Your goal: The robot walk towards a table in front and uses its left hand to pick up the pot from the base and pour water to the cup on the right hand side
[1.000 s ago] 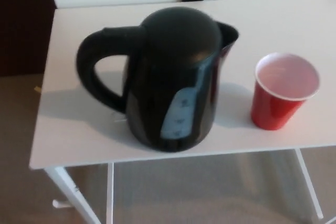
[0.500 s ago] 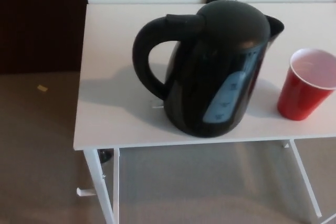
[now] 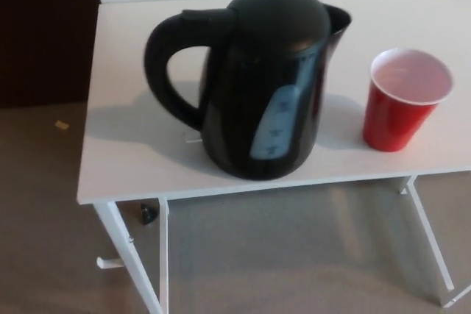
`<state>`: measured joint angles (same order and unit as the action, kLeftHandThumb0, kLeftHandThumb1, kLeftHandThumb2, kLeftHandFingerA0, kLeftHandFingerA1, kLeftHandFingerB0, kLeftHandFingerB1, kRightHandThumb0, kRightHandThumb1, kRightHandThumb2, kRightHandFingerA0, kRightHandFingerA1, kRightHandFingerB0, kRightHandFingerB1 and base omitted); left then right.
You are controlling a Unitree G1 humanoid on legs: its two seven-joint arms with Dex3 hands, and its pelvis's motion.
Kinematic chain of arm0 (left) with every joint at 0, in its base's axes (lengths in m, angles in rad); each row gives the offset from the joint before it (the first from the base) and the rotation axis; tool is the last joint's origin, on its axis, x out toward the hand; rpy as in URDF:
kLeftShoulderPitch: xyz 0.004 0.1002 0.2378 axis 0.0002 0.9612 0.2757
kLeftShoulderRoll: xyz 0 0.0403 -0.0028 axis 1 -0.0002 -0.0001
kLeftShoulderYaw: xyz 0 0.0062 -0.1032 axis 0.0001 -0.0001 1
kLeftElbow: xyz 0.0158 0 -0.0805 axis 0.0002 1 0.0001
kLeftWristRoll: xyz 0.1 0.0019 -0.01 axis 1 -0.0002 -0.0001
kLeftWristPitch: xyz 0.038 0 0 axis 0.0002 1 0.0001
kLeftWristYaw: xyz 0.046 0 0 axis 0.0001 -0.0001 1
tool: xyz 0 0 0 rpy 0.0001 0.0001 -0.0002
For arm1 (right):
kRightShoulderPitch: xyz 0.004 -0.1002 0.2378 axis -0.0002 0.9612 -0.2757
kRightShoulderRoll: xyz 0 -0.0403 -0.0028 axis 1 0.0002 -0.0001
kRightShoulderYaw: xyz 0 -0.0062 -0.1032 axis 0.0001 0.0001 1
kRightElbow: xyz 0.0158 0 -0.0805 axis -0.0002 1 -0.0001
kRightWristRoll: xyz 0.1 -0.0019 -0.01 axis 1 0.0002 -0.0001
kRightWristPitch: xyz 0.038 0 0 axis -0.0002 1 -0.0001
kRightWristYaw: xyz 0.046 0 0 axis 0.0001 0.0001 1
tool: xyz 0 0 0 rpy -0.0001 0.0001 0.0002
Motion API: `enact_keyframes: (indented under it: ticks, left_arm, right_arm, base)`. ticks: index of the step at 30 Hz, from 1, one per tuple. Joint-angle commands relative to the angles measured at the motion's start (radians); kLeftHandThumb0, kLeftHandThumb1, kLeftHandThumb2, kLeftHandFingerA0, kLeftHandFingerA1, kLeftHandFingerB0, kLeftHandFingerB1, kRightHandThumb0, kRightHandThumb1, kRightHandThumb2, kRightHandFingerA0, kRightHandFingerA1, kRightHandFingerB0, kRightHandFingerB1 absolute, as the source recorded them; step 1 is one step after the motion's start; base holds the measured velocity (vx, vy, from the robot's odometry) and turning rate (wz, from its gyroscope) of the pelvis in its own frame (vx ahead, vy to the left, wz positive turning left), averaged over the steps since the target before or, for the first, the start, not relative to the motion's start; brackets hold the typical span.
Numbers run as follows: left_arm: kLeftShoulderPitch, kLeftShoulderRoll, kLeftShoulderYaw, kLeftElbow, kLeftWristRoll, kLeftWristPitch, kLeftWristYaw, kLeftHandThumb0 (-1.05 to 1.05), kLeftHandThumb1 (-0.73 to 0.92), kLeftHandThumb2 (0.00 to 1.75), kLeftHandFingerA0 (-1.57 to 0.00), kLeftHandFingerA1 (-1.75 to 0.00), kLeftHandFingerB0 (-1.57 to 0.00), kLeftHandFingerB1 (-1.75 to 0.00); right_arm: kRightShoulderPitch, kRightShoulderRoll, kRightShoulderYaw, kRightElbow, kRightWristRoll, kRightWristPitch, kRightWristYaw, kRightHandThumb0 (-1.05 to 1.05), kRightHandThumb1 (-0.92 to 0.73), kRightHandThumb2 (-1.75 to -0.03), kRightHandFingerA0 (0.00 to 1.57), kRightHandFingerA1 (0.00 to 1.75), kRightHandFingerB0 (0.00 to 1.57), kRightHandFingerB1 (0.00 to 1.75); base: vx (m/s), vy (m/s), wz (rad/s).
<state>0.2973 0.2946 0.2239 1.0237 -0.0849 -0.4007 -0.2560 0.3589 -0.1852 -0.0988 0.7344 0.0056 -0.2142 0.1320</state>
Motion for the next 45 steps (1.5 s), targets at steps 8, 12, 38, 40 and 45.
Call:
enact_keyframes:
  ticks: [8,12,38,40,45]
  left_arm:
    - [0.0,0.014,-0.008,-0.014,0.016,0.003,0.029,-0.37,0.5,0.69,-0.47,-0.48,-0.38,-0.42]
    - [0.001,0.017,-0.016,-0.01,0.022,0.001,0.041,-0.38,0.5,0.7,-0.47,-0.48,-0.38,-0.42]
    - [-0.002,0.018,-0.006,-0.008,-0.004,-0.001,0.026,-0.36,0.51,0.69,-0.47,-0.48,-0.37,-0.42]
    - [0.004,0.016,0.002,-0.011,-0.009,-0.008,0.029,-0.38,0.52,0.7,-0.46,-0.48,-0.37,-0.42]
    - [0.011,0.012,0.011,-0.032,-0.01,-0.01,0.036,-0.38,0.51,0.7,-0.48,-0.48,-0.38,-0.42]
  right_arm:
    - [-0.01,-0.018,0.017,-0.005,-0.025,0.015,-0.017,-0.26,-0.54,-0.56,0.6,0.48,0.48,0.43]
    - [-0.053,-0.023,0.018,0.09,-0.033,-0.021,-0.025,-0.26,-0.53,-0.55,0.6,0.47,0.49,0.43]
    - [-0.028,-0.014,0.03,-0.003,-0.044,0.029,-0.031,-0.3,-0.54,-0.56,0.61,0.48,0.52,0.44]
    - [-0.022,-0.013,0.029,-0.018,-0.039,0.04,-0.027,-0.29,-0.54,-0.56,0.6,0.48,0.51,0.44]
    - [-0.031,-0.016,0.032,0.0,-0.041,0.032,-0.024,-0.27,-0.54,-0.56,0.59,0.49,0.5,0.44]
  base:
    - [-0.02,0.264,-0.1]
    - [0.03,0.014,0.07]
    - [-0.01,-0.029,0.02]
    - [0.0,0.0,0.0]
    - [0.0,0.0,0.0]
